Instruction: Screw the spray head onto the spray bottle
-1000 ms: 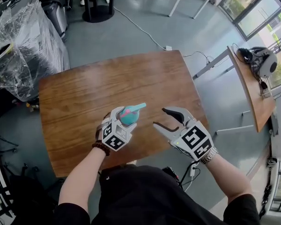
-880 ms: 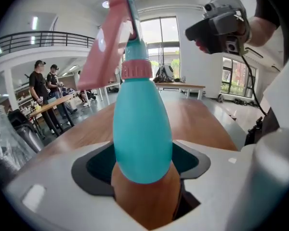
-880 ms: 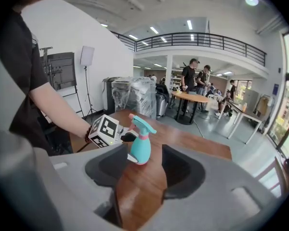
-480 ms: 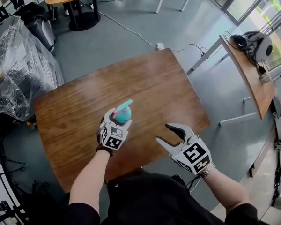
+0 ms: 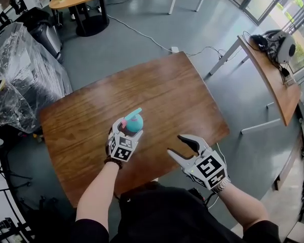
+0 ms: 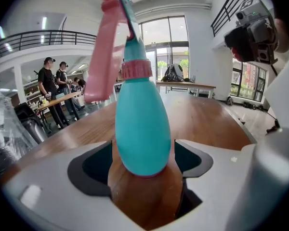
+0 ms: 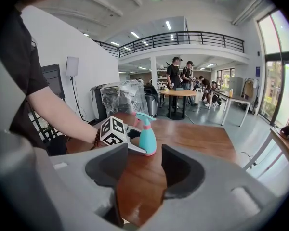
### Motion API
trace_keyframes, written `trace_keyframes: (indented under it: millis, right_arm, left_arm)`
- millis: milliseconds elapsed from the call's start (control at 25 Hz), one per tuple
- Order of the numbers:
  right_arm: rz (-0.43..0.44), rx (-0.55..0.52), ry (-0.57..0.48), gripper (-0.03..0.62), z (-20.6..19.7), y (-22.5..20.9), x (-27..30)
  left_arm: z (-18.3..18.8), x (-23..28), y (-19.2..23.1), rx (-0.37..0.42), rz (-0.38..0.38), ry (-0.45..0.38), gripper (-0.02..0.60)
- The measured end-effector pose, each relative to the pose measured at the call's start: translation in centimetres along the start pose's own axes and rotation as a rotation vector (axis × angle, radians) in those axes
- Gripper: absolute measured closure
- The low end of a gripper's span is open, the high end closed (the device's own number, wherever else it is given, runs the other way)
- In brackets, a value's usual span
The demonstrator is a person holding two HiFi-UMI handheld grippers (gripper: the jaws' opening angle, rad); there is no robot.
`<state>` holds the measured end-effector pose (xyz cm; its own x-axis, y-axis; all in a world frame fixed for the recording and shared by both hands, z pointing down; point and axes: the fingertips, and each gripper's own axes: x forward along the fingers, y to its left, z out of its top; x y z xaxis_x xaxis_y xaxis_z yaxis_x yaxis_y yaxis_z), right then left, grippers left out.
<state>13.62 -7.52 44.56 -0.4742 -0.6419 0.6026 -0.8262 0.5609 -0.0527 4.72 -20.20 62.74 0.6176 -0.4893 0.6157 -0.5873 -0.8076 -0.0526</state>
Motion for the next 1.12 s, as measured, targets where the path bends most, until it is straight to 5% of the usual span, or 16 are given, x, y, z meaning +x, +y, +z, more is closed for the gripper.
trace_keyframes:
  millis: [360,640,880,1120]
  right_arm:
    - [0.077,-0.027,-0.085,0.432,0.5,3.7,1.0]
    - [0.112,-0.084,-0.146,0.598,1.6,6.0,1.6]
    - [0.097,-0.094,-0.146,0.6,2.2,8.6,2.8]
    - [0.052,-0.031,-0.181,0.6,3.0,10.5,3.3]
  left_arm:
    - [-1.8,-6.6,-2.0,-0.05,0.055,0.015,0.211]
    - [1.6,-12.7,-6.3,-0.087,0.08,-0.094,0.372]
    - [5.8,-17.4,-7.0,-0.125,0.053,-0.233,0.562]
    - [7.3,-20.4,-7.1,-0.164,-0.028,-0.274,0.566]
